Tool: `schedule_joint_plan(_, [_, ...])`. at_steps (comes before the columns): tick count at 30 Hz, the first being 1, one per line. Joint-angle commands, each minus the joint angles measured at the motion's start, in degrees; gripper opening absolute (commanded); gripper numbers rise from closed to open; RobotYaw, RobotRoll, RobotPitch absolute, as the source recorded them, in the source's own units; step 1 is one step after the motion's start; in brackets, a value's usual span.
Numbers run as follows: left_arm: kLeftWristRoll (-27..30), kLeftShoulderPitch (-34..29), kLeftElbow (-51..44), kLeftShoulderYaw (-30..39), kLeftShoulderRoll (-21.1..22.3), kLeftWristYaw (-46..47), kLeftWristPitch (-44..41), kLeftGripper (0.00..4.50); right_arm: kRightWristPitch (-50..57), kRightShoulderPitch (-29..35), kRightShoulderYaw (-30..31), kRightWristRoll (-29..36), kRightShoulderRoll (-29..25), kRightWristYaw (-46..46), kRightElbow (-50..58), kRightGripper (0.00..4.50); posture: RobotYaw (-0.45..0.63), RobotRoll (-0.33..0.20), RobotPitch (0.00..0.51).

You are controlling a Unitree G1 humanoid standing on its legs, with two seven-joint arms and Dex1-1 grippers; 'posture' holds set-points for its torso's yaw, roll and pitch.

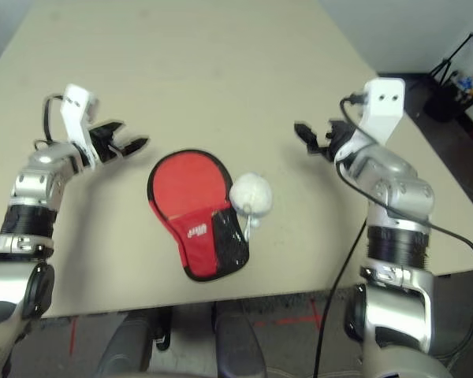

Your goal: Store the ping-pong paddle in its case and zip it.

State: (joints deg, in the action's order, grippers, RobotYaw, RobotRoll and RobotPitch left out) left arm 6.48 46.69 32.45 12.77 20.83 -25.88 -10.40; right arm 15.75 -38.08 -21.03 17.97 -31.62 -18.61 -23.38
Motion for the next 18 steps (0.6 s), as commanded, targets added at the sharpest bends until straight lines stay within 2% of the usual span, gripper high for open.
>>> schedule_joint_plan(1, [-1.56, -4.12, 4.10, 1.06, -0.23, 6.33, 8.51, 4.50, -11.47, 0.83, -1.67, -1.52, 0.74, 0.19, -8.27, 4.45, -0.01, 0.000, 0.227])
schedule_joint_plan(6, [-3.66, -8.89, 6.67, -0.18, 0.11, 11.03, 17.30, 4.50, -20.54, 1.33, -1.29, -2.58, 0.91, 0.01, -16.50, 4.45, -0.01, 0.000, 0.235])
schedule_joint_plan(18, [-3.85, -14.72, 7.44, 1.50, 2.21, 19.10, 23.76, 4.50, -27.50, 2.07, -0.81, -3.56, 1.16, -1.27, -26.27, 4.45, -0.01, 0.000, 0.218])
